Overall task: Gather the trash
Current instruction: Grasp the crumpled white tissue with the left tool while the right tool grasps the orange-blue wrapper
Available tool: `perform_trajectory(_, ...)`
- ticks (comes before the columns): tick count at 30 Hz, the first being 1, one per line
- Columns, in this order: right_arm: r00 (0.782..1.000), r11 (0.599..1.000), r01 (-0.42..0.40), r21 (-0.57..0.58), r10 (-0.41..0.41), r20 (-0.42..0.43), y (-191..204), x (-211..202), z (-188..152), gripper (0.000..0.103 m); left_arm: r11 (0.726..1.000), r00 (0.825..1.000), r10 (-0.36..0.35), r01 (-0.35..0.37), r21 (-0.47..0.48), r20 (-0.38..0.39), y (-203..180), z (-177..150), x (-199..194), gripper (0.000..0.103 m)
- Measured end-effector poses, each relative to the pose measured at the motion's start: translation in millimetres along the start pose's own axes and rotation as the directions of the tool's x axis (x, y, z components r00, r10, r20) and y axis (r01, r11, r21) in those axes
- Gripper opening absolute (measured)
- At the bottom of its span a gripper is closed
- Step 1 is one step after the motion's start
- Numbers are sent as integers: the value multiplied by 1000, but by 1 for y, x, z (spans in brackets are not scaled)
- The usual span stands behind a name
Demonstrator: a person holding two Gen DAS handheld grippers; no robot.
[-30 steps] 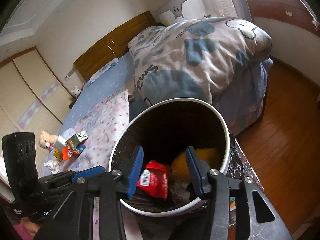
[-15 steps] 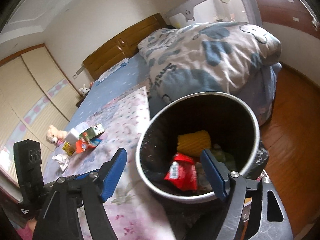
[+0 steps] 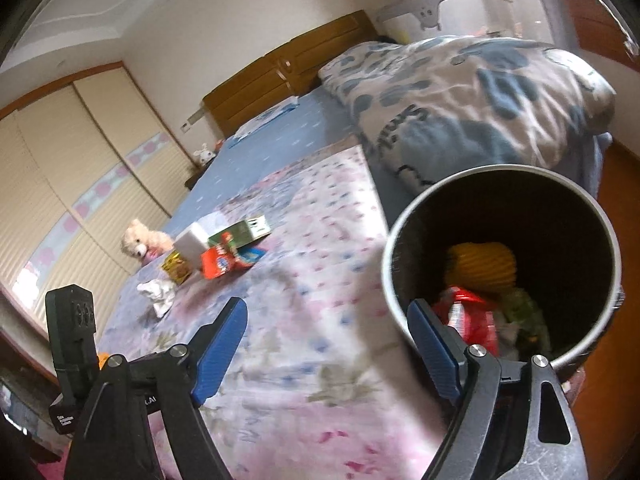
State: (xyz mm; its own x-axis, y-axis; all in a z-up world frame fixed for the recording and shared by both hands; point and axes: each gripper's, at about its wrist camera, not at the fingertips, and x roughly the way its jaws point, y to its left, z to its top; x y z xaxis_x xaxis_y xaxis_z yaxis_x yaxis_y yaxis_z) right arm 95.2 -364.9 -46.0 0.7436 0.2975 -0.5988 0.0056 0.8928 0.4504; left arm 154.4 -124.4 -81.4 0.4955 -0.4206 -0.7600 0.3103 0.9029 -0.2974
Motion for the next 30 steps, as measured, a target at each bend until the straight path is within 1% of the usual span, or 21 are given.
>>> perform_trajectory(2, 1000, 1000, -13, -10, 13, -10, 8, 6, -2, 84, 999, 1000, 23, -22, -24, 11, 14, -2, -5, 47)
perform_trajectory(8, 997, 997, -68, -19, 67, -42, 37, 30, -8, 84, 993, 998, 60, -56, -105, 28, 54, -8, -19, 47)
perform_trajectory(16, 989, 992, -116, -51, 110, -103, 70, 66, -10, 84, 976, 993, 112, -101, -193, 47, 98, -13, -32, 47)
perform_trajectory(23, 982, 987, -145, -74, 134, -135, 92, 94, -9, 84, 962, 983, 172, -155, -225, 59, 125, -13, -40, 47)
perform_trajectory(27, 979, 984, -156, -84, 143, -143, 101, 108, -6, 84, 952, 975, 212, -190, -239, 66, 139, -9, -44, 47)
perform_trajectory(28, 979, 984, -157, -86, 144, -145, 102, 111, -5, 84, 949, 973, 220, -198, -245, 66, 143, -7, -44, 48)
perform_trajectory(30, 977, 983, -163, -88, 148, -152, 106, 119, -2, 84, 943, 970, 232, -208, -258, 67, 151, -4, -44, 56)
